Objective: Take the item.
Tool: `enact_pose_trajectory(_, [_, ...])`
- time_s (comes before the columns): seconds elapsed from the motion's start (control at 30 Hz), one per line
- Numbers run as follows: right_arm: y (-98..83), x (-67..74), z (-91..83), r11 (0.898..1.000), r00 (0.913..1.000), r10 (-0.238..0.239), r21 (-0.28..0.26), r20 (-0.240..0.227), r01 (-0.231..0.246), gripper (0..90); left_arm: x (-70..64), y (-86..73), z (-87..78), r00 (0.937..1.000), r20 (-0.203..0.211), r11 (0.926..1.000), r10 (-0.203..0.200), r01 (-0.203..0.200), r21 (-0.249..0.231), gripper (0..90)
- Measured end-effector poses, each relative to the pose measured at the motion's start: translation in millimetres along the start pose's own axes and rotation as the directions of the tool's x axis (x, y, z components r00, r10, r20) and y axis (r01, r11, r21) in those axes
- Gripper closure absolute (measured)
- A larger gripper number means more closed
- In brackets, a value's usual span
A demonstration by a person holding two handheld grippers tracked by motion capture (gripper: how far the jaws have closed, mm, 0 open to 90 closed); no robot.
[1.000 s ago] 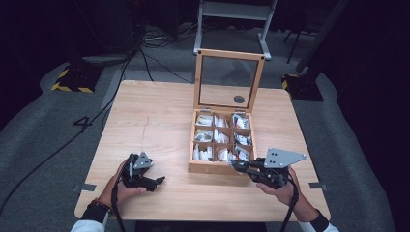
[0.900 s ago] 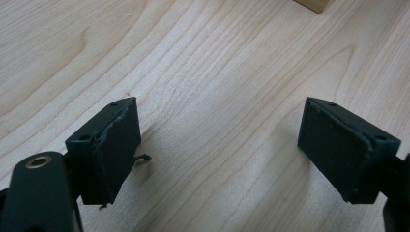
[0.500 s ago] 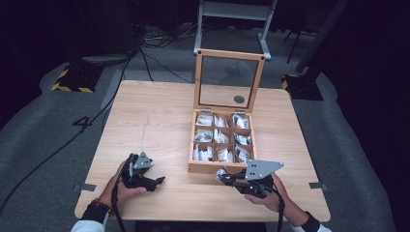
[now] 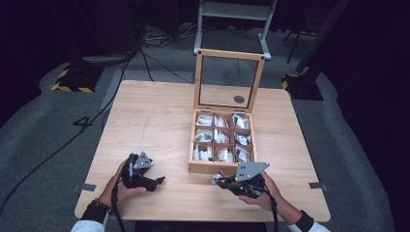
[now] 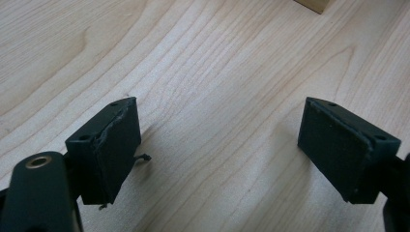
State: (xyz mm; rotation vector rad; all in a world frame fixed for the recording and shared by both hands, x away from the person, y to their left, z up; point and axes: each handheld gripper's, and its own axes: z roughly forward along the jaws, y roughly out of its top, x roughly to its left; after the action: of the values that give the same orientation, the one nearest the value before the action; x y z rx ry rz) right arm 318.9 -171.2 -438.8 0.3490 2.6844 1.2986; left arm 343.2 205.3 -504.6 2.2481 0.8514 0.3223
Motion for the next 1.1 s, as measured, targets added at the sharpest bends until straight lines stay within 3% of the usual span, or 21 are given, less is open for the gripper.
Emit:
enact_pose_trajectory(0.67, [-13.5, -3.4, 25.8, 0.993, 1.0000, -0.007, 0.114, 0.004, 0.007, 82.3, 0.0, 0.0, 0.0, 1.0000, 0.000, 1.0000, 0.000, 0.000, 0.000, 15.7])
enact_pose_trajectory(1.1, [-23.5, -4.6, 25.7, 0.990, 0.9994, 0.020, 0.141, -0.028, -0.016, 74.9, -0.1, 0.0, 0.0, 1.0000, 0.000, 1.0000, -0.001, 0.001, 0.000, 15.7])
